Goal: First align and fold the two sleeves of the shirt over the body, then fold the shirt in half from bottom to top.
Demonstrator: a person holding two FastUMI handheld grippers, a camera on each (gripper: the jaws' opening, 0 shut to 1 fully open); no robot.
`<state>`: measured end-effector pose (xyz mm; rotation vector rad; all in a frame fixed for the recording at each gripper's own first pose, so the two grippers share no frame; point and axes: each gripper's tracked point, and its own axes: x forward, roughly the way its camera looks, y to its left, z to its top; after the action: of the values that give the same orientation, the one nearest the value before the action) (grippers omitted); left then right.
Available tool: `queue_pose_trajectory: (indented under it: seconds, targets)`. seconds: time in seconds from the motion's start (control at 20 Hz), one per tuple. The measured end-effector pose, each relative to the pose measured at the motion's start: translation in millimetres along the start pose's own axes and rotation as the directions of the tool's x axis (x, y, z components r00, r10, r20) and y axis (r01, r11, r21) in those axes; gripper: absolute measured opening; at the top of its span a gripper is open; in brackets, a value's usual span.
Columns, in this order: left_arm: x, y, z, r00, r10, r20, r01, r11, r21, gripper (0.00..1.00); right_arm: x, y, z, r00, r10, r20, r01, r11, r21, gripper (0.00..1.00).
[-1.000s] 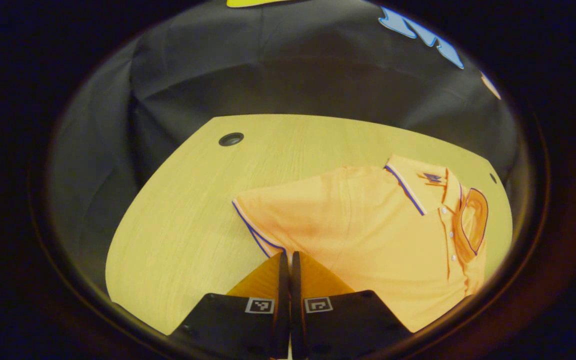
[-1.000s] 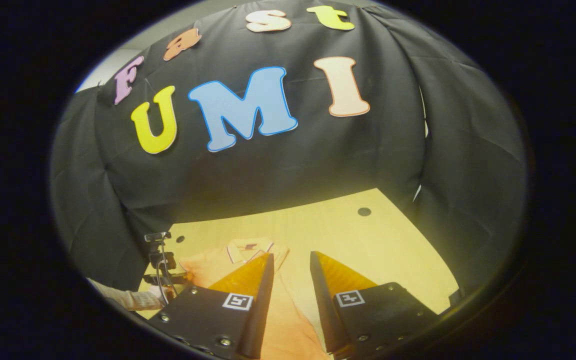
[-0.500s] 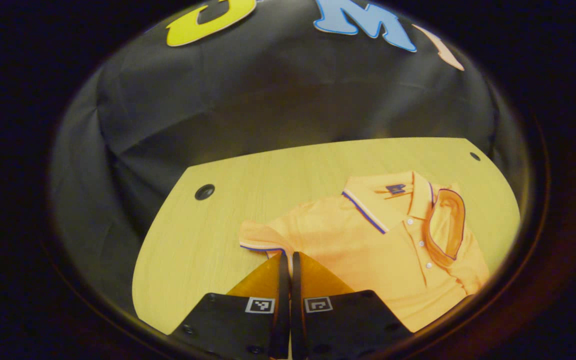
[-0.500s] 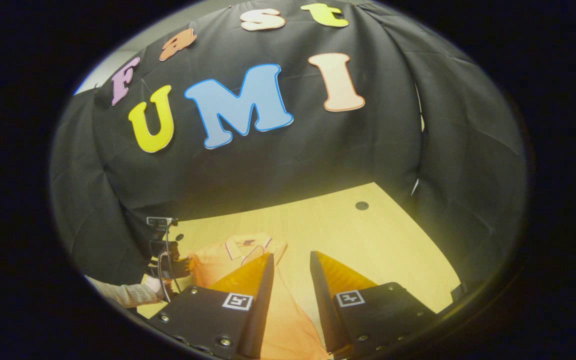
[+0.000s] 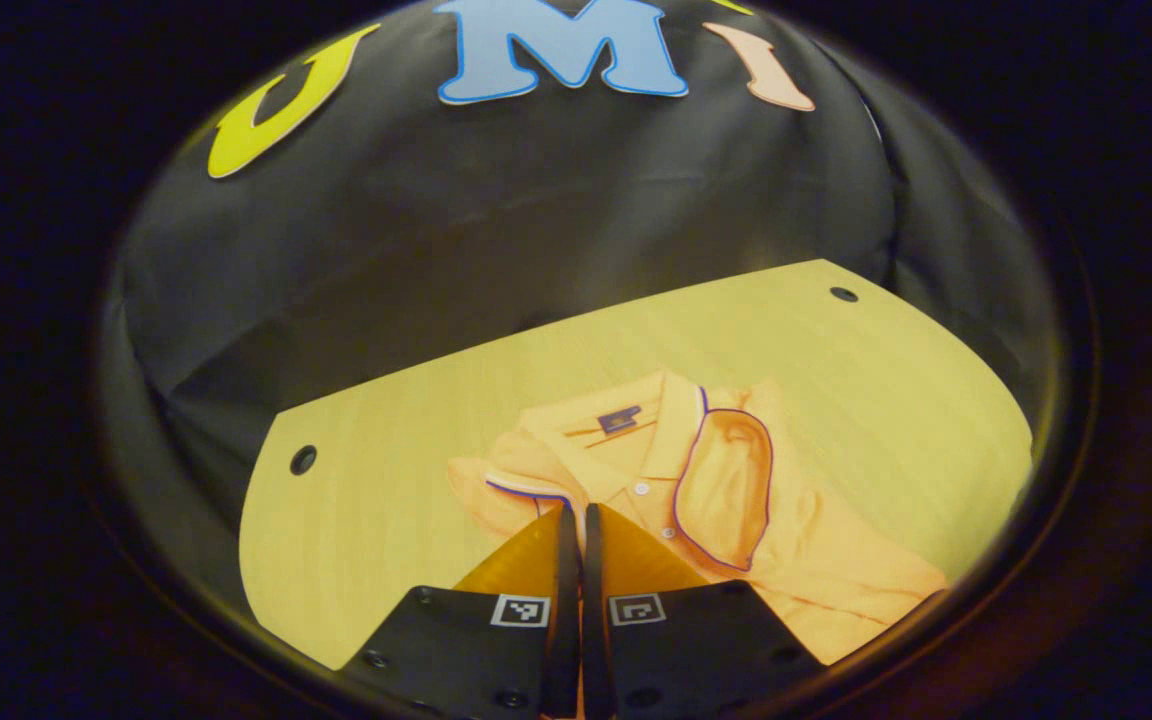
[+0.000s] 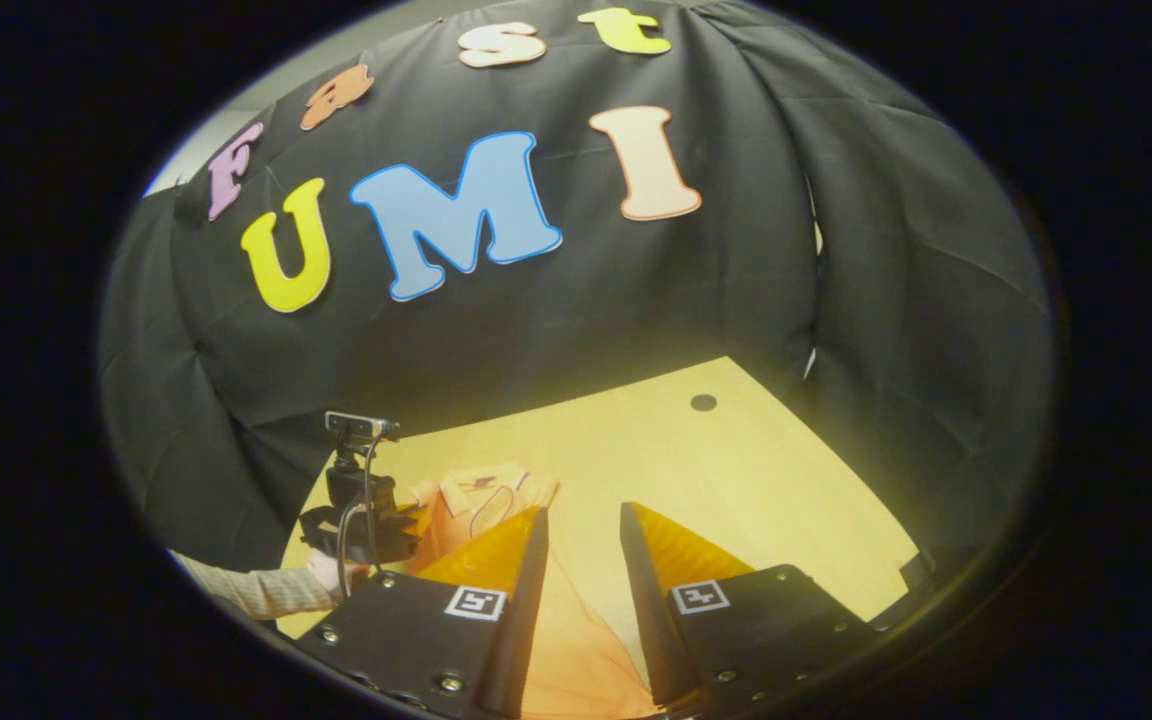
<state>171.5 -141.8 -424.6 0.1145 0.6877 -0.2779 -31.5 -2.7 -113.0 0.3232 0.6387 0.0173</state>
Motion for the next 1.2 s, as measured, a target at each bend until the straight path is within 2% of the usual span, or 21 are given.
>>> queue_pose_trajectory:
  seconds: [0.2, 0.35, 0.55, 0.65, 0.7, 0.85, 0.95, 1.0, 1.2]
  targets:
    - [7, -15, -14, 0.999, -0.027, -0.029, 0.029, 0.998, 0.049, 0.1, -4, -6, 5, 0.998, -0.053, 0.019, 0.053, 0.998, 0.024, 0.46]
    - [9, -17, -17, 0.998, -0.052, -0.036, 0.053, 0.998, 0.02, 0.07, -8, -9, 10, 0.995, -0.081, 0.054, 0.078, 0.995, 0.055, 0.46]
    - [-6, -21, -17, 0.995, -0.092, -0.025, 0.092, 0.996, -0.022, 0.54, -20, -22, 8, 0.992, -0.106, 0.073, 0.1, 0.992, 0.083, 0.46]
    - [-16, -18, -16, 0.995, -0.099, -0.02, 0.099, 0.995, -0.029, 0.73, -27, -24, 8, 0.99, -0.114, 0.082, 0.106, 0.99, 0.091, 0.46]
    - [-23, -17, -10, 0.995, -0.103, -0.009, 0.103, 0.994, -0.032, 0.98, -28, -25, 8, 0.989, -0.117, 0.085, 0.109, 0.99, 0.095, 0.46]
    - [-40, -12, -3, 0.993, -0.112, 0.027, 0.112, 0.993, -0.021, 1.0, -29, -24, 1, 0.99, -0.115, 0.08, 0.107, 0.989, 0.099, 0.46]
    - [-53, -9, 1, 0.992, -0.114, 0.047, 0.115, 0.993, -0.017, 0.97, -25, -21, -7, 0.992, -0.103, 0.066, 0.096, 0.991, 0.096, 0.46]
    - [-61, -8, 3, 0.992, -0.114, 0.057, 0.115, 0.993, -0.021, 1.0, -22, -18, -10, 0.994, -0.094, 0.057, 0.088, 0.992, 0.093, 0.46]
    - [-92, -5, 2, 0.99, -0.116, 0.078, 0.122, 0.99, -0.067, 1.0, -11, -4, -20, 0.999, -0.046, 0.026, 0.044, 0.996, 0.072, 0.46]
